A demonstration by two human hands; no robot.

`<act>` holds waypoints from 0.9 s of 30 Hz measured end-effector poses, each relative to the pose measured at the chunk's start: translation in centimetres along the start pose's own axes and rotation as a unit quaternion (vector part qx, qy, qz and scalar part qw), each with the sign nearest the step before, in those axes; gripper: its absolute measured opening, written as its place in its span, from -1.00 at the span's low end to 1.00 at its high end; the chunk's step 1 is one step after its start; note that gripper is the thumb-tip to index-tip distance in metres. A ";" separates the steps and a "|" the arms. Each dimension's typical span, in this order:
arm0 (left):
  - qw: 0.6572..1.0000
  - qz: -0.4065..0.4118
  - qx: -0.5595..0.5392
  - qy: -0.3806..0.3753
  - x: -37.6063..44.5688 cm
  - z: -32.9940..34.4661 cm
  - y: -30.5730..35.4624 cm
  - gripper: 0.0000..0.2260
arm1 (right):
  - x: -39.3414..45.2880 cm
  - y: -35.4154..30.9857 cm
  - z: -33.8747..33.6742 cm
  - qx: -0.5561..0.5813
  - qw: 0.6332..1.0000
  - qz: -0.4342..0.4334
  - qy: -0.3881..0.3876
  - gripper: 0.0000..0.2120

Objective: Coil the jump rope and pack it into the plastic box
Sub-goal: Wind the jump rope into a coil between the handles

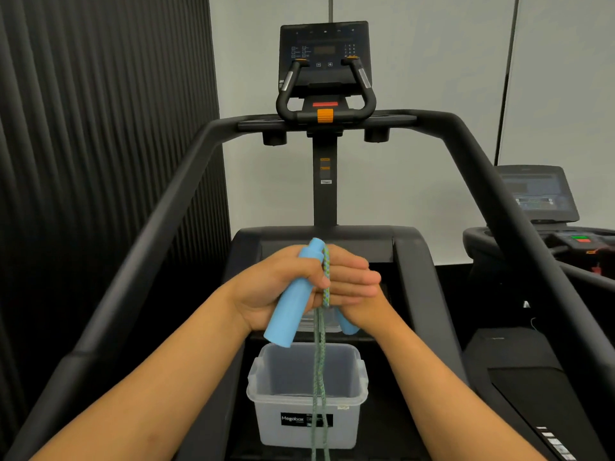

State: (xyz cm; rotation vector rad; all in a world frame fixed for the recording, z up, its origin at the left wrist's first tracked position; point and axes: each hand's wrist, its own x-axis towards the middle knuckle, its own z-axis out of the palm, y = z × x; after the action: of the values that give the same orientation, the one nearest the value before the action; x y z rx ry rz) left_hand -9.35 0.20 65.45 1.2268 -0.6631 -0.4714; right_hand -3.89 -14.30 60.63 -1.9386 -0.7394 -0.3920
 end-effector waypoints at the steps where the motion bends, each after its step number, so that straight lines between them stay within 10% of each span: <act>1: 1.000 0.003 0.004 0.015 0.0 -0.6 0.2 -0.61 | -0.2 -0.2 0.3 0.060 0.995 0.074 -0.008 -0.72; 15: 0.987 0.074 0.056 0.130 0.3 -5.9 1.6 -0.49 | -3.6 -0.6 1.1 -0.049 0.994 0.018 -0.095 -0.73; 27: 0.958 0.009 0.249 0.141 0.0 -4.8 -1.4 -0.73 | -0.6 -3.7 -2.3 -0.043 0.998 -0.049 0.017 -0.72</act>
State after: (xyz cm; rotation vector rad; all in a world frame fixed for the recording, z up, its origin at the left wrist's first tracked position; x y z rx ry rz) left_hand -6.08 3.16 63.18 1.7240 -0.5612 -0.1029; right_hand -6.66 -15.35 63.86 -1.9760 -0.8089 -0.5245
